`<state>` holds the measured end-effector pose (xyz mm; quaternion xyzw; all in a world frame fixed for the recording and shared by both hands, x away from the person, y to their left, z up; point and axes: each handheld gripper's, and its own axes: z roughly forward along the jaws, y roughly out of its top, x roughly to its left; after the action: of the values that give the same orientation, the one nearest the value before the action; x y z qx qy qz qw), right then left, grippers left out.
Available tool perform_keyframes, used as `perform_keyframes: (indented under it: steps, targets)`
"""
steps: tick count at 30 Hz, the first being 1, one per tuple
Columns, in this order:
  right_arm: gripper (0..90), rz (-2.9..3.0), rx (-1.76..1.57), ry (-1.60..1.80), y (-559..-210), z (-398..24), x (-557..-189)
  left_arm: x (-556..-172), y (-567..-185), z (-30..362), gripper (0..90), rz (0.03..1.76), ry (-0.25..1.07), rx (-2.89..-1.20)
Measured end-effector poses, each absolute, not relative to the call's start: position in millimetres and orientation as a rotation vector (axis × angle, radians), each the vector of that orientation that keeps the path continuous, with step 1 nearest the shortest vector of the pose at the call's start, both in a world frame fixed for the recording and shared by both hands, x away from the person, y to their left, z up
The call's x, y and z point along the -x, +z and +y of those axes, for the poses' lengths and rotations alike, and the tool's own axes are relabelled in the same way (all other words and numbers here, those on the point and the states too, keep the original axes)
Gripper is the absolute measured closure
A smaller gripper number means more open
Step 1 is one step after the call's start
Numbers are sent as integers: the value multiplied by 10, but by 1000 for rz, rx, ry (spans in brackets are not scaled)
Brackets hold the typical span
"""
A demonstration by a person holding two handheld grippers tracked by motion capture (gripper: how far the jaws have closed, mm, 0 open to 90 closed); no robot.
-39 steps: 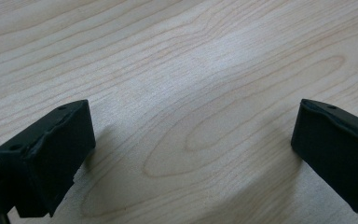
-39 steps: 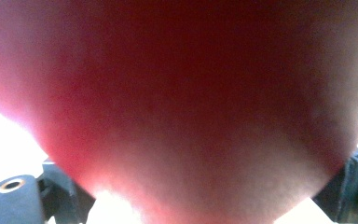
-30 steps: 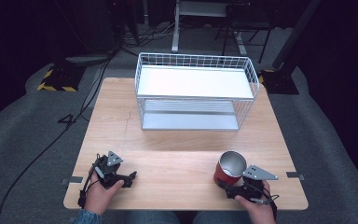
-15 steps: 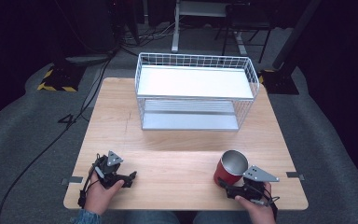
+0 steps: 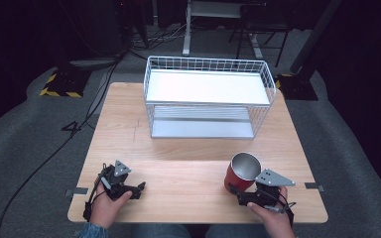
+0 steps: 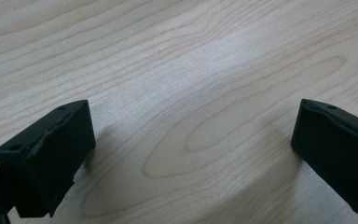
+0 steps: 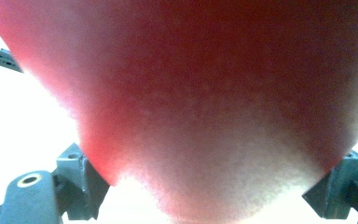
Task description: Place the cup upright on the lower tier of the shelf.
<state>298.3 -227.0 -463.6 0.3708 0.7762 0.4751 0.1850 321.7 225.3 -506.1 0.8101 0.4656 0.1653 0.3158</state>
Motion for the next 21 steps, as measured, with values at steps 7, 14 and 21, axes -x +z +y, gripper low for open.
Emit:
perform_keyframes:
  steps: [7, 14, 21]
  targets:
    - [167, 2190, -1060, 1352, -4489, -2219, -3105, -3219, -5060, 2250, 1, 1230, 435, -2132]
    - [167, 2190, -1071, 1354, -4364, -2175, -3284, -3220, -5061, 2251, 1, 1228, 438, -2132]
    - [167, 2183, -1073, 1341, -4281, -2096, -3487, -3220, -5061, 2250, 1, 1228, 438, -2132]
